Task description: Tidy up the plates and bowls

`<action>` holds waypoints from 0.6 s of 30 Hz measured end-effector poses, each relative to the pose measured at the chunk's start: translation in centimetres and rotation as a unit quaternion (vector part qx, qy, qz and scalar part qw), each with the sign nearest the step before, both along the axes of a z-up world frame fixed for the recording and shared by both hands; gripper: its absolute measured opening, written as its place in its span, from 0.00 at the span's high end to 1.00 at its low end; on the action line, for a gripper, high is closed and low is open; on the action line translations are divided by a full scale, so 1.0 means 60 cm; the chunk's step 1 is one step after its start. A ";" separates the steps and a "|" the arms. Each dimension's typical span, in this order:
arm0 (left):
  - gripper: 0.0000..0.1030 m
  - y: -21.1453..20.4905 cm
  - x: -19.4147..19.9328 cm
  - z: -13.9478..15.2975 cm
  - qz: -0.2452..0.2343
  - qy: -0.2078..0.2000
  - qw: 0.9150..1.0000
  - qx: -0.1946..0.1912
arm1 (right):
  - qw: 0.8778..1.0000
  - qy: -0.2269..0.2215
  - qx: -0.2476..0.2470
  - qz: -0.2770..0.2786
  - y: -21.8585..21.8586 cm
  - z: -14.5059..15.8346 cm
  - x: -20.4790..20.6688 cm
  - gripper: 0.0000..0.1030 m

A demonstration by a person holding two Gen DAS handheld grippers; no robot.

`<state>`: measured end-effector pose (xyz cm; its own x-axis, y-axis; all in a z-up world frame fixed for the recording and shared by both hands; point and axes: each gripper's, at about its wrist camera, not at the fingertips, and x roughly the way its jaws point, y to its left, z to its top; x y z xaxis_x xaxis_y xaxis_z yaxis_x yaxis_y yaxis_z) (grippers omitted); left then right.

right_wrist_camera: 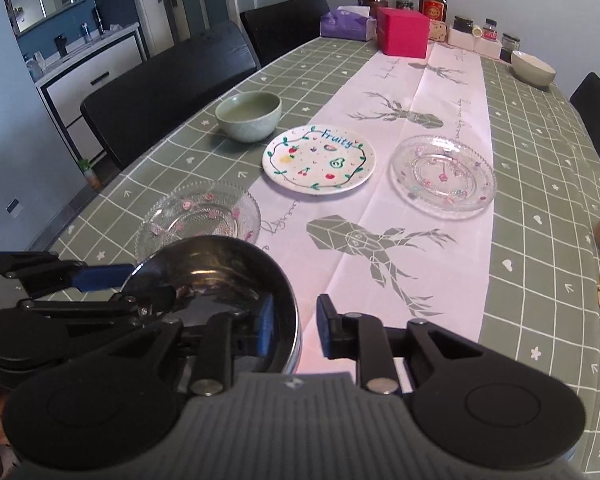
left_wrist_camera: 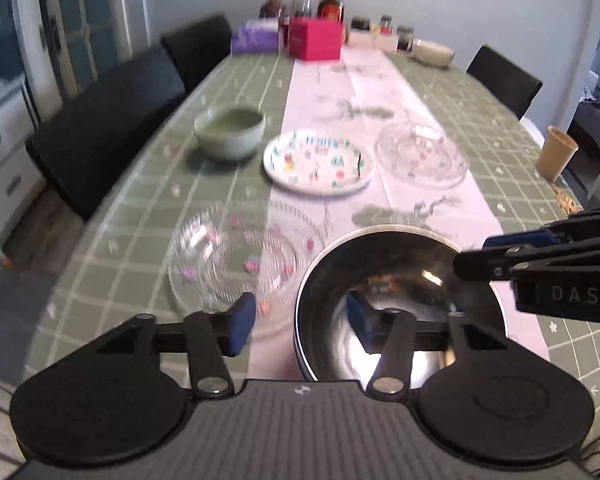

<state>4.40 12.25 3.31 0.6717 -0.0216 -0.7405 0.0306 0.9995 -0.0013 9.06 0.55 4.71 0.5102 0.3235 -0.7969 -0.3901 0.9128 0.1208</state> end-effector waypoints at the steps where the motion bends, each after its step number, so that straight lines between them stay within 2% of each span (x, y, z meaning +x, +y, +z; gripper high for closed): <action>1: 0.35 -0.001 0.000 0.003 -0.002 -0.005 1.000 0.002 | 1.000 0.003 0.004 0.000 0.000 0.002 0.002 0.74; 4: 0.32 -0.001 0.006 0.004 -0.001 0.002 1.000 0.002 | 1.000 0.006 0.013 -0.004 0.002 0.005 0.008 0.72; 7: 0.30 0.002 0.010 0.007 0.006 0.004 1.000 0.003 | 1.000 0.002 0.008 -0.007 0.007 0.007 0.013 0.64; 9: 0.27 0.004 0.011 0.013 0.009 -0.004 1.000 0.004 | 1.000 0.002 0.007 -0.009 0.010 0.008 0.019 0.52; 13: 0.25 0.009 0.018 0.024 0.018 -0.008 1.000 0.018 | 1.000 0.006 0.005 -0.008 0.014 0.011 0.032 0.42; 18: 0.23 0.024 0.038 0.035 0.036 -0.012 0.999 0.018 | 1.000 -0.003 0.004 -0.013 0.016 0.017 0.049 0.21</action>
<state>6.66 13.71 5.41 0.6878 0.0541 -0.7239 -0.0420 0.9985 0.0347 12.02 1.51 5.75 0.5235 0.3162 -0.7912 -0.3674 0.9216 0.1252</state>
